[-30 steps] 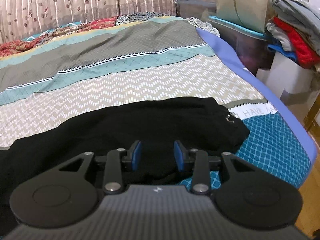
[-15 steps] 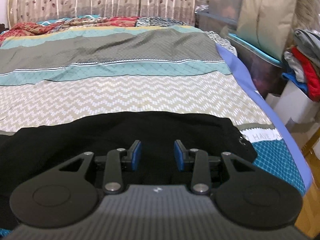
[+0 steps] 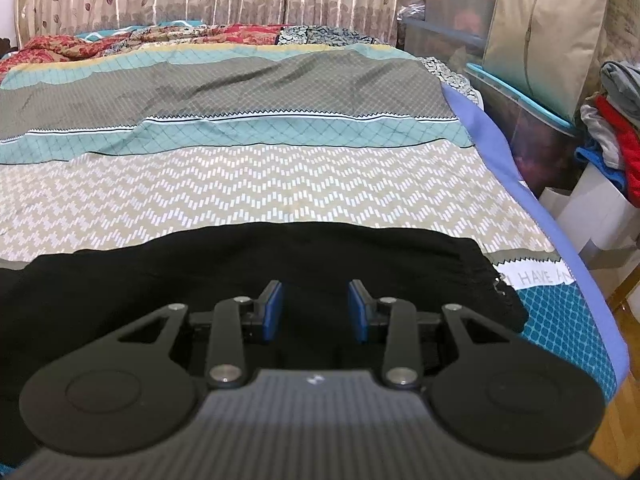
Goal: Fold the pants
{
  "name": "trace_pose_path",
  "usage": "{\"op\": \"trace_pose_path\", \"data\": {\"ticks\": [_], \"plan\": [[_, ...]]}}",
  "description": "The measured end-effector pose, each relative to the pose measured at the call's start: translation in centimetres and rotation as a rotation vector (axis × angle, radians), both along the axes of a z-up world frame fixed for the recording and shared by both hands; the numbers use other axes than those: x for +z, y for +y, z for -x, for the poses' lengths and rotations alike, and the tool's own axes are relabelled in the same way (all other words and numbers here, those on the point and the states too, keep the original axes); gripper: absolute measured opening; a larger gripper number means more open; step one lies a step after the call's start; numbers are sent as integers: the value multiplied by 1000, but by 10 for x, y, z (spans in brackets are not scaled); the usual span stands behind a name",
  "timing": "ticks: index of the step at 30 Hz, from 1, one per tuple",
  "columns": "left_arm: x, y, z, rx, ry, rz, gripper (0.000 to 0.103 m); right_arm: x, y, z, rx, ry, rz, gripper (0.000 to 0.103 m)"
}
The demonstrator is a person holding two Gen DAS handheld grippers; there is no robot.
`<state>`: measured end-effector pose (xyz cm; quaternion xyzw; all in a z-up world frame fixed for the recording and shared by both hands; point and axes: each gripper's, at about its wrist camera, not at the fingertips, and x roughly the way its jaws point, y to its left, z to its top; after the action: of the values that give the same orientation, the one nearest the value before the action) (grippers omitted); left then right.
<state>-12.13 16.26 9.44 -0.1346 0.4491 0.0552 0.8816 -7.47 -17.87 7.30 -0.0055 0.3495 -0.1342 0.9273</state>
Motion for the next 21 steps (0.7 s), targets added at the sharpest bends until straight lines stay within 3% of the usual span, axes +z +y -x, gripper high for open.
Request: {"op": "trace_pose_path", "data": {"ticks": [21], "plan": [[-6,2,-6,5,21,10,41,-2,8,-11,10,23,38,39]]}}
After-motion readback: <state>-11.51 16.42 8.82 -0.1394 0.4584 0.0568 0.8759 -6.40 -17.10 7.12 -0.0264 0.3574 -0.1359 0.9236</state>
